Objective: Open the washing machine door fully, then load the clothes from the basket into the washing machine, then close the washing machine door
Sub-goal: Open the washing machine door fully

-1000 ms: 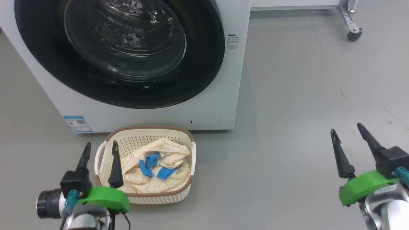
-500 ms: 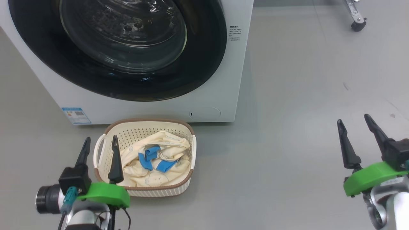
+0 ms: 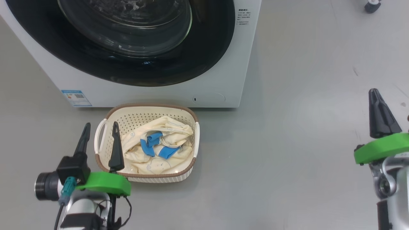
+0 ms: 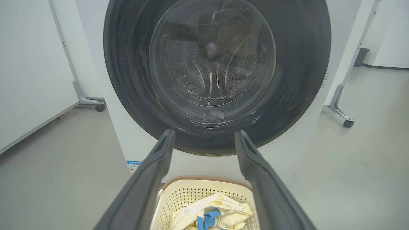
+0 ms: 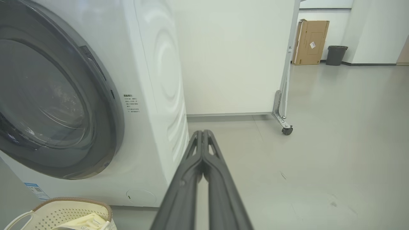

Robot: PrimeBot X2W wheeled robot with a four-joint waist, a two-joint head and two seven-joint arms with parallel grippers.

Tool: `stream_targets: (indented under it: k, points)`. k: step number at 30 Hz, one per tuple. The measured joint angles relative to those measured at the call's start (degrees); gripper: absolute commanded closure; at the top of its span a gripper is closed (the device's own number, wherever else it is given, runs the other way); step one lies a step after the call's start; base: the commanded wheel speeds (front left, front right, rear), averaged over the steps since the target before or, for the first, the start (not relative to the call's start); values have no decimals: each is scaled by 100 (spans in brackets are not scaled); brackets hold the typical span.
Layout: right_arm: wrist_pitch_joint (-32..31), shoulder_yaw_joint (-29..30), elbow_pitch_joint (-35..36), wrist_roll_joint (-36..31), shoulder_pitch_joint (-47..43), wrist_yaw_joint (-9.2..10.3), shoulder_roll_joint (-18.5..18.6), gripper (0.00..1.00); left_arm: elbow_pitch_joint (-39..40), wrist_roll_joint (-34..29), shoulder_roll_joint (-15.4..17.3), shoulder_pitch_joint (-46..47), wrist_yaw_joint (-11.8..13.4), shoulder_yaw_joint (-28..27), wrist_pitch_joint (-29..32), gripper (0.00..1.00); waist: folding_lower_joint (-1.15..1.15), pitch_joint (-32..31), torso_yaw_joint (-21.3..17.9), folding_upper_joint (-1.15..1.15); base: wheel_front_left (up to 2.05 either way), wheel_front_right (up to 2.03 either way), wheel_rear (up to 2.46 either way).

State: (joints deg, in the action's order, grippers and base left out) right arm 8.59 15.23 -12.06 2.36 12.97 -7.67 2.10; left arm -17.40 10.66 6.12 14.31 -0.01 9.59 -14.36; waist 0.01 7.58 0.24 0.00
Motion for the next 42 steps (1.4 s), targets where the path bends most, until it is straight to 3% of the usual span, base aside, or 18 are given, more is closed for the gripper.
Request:
stream_targets:
  k: [4, 7, 17, 23, 31, 36, 42]
  points:
    - [7, 129, -400, 286, 394, 0, 2, 100, 53, -5, -19, 113, -3, 5, 0, 0, 0, 115, 60, 0, 0, 0, 0]
    - [-5, 166, -782, 864, 734, 0, 3, 100, 73, -16, -38, 188, -32, 19, 0, 0, -1, 214, 109, 0, 0, 0, 0]
    - [-757, 186, -2067, 4435, 2180, 1, 24, 100, 109, -57, -143, 426, -143, 96, 0, 0, -1, 552, 411, 0, 0, 0, 0]
    - [-1560, 324, -2379, 5780, 2947, 1, 43, 100, 158, -104, -177, 588, -179, 85, 0, 0, 0, 801, 580, 0, 0, 0, 0]
    - [-2538, 323, -2777, 6687, 3766, 2, 68, 100, 194, -109, -253, 727, -250, 85, 0, 0, 0, 1067, 807, 0, 0, 0, 0]
    - [-3116, 155, -2961, 6896, 4326, 2, 86, 100, 213, -109, -336, 870, -257, 88, 0, 0, 0, 1246, 974, 0, 0, 0, 0]
    - [-3340, 60, -3237, 6939, 4902, 2, 110, 100, 218, -109, -375, 951, -350, 93, 0, 0, 0, 1414, 1143, 0, 0, 0, 0]
